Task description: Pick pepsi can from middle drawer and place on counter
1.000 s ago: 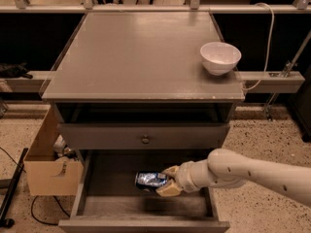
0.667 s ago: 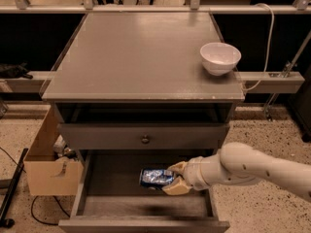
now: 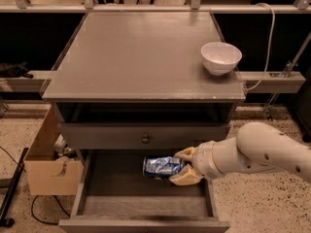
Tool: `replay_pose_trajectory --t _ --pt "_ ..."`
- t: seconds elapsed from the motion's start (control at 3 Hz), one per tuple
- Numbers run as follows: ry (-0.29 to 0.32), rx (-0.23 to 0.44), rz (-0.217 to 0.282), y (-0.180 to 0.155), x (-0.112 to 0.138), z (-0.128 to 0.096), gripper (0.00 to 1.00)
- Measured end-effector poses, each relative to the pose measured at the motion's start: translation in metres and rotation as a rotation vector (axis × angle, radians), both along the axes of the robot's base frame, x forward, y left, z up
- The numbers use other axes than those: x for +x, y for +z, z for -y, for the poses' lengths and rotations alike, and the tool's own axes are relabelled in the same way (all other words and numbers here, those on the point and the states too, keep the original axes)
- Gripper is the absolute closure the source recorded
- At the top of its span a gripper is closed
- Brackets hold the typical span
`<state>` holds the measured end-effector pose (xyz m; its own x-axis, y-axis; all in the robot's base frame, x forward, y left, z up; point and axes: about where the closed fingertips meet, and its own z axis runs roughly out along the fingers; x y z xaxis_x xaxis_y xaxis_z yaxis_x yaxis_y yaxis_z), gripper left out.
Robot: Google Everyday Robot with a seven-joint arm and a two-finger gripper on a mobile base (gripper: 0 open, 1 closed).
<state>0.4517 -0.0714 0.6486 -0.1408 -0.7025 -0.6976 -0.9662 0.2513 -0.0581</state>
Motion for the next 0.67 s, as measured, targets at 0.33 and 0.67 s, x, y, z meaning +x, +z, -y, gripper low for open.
replay_pose_trajectory --t 0.33,0.67 --pt "0.000 0.000 0.000 0.000 0.000 0.000 1.00" --pt "0.022 -0.006 0.034 0.027 -0.007 -0.002 1.00"
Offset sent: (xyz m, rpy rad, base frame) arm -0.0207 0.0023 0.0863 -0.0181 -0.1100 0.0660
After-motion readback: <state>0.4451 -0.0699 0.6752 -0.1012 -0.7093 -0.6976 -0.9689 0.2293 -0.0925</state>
